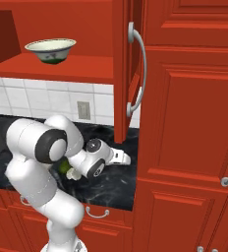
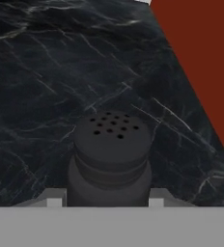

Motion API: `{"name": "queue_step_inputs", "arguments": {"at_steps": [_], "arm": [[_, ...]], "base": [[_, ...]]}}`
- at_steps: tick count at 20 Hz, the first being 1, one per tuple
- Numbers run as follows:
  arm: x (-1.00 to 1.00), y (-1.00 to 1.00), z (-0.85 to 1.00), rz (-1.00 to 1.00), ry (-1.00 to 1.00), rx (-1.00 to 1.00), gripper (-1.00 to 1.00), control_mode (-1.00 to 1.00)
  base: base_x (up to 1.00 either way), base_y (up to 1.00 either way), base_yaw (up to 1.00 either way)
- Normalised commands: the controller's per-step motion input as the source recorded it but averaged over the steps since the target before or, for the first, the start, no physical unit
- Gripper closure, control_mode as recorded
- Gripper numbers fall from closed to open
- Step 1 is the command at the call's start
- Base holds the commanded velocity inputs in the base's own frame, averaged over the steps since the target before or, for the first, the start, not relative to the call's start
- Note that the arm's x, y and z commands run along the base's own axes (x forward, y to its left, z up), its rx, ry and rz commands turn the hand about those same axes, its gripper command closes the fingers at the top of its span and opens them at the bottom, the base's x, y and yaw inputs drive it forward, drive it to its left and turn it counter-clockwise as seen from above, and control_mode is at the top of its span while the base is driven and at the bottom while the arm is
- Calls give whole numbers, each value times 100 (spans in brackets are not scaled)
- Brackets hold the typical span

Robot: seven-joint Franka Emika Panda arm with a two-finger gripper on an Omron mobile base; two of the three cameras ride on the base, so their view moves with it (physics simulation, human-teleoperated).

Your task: Open the cabinet. Place the bowl and condiment on the counter. Then place the lime and garlic on the cutting board.

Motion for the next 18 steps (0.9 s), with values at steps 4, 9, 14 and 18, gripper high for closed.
{"name": "queue_step_inputs", "arguments": {"at_steps": [4, 9, 14, 18], "arm": [[-44, 2, -11, 0, -1, 0, -100, -100], [-44, 13, 1, 0, -4, 0, -100, -100], [-31, 3, 7, 0, 0, 0, -100, -100], [-24, 11, 37, 0, 0, 0, -100, -100]], "base": [[0, 0, 0], [0, 0, 0], [0, 0, 0], [0, 0, 0]]}}
